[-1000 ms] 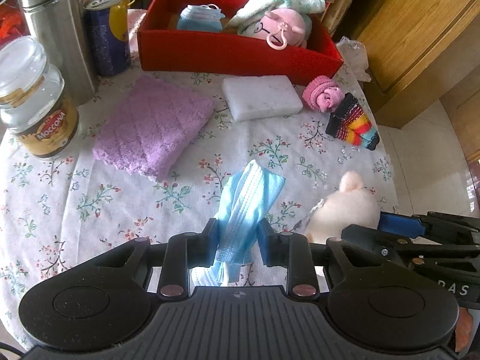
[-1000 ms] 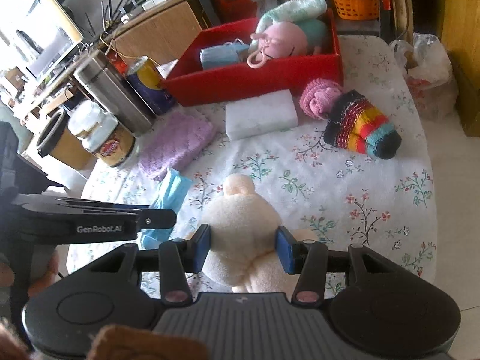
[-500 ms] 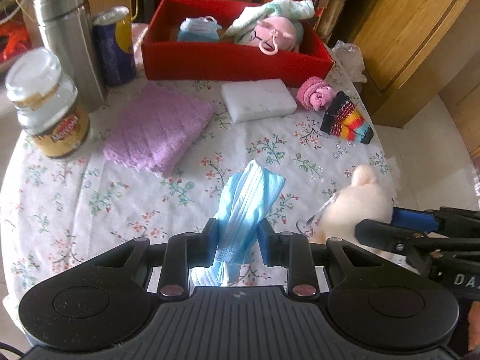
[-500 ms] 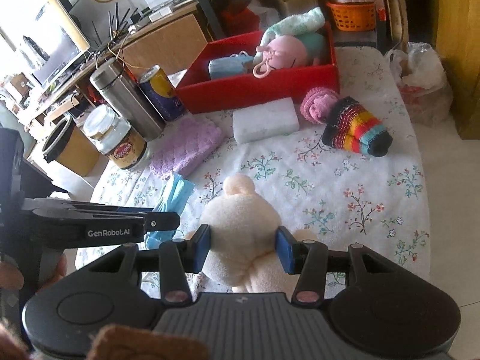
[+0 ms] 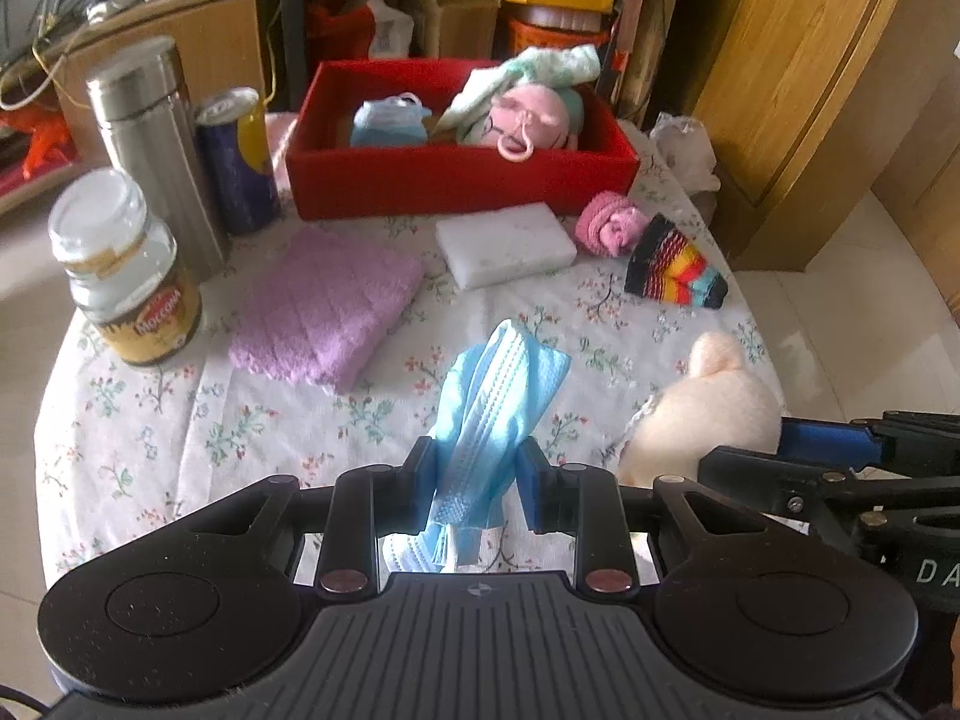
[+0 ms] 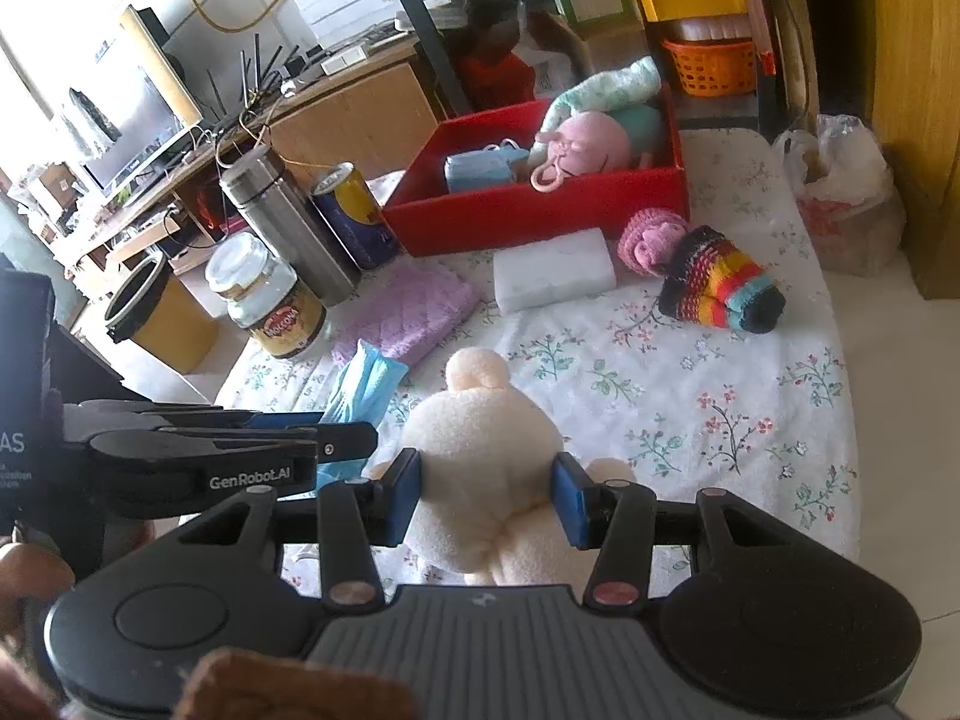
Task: Organize soft objects
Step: 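Lift the masks with the left tool while the right tool lifts the teddy bear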
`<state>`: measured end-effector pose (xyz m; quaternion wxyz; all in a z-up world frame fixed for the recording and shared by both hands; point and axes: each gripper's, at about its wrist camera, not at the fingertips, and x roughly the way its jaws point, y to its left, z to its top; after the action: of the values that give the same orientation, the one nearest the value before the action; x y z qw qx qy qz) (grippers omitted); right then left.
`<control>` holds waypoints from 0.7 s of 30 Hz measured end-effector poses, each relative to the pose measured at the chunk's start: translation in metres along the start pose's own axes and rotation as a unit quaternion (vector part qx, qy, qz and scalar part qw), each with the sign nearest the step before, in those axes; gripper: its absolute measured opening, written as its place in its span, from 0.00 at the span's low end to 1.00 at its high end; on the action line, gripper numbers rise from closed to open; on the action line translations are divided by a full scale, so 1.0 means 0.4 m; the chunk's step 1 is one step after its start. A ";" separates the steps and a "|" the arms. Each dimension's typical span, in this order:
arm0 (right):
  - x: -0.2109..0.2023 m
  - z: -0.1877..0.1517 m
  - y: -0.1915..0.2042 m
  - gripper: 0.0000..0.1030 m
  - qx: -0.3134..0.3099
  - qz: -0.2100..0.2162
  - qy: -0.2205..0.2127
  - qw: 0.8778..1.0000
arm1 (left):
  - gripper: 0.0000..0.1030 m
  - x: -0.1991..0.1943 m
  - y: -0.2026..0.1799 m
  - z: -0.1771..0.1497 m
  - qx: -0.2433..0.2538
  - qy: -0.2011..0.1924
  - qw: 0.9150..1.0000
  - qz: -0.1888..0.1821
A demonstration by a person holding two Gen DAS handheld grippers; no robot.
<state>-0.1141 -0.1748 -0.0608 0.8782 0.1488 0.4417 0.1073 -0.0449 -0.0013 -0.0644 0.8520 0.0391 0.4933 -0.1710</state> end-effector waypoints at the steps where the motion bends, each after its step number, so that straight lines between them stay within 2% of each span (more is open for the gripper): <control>1: -0.003 0.002 0.003 0.17 -0.001 0.001 -0.004 1.000 | 0.29 -0.004 0.001 0.003 -0.001 -0.004 1.000 0.002; 21: -0.054 0.120 -0.004 0.17 0.008 0.012 -0.086 0.996 | 0.29 -0.014 -0.025 0.110 0.010 -0.060 0.998 0.021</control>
<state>-0.0878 -0.1910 -0.0182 0.9105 0.1696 0.3633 0.1012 -0.0143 -0.0195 -0.0362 0.8830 0.0476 0.4389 -0.1596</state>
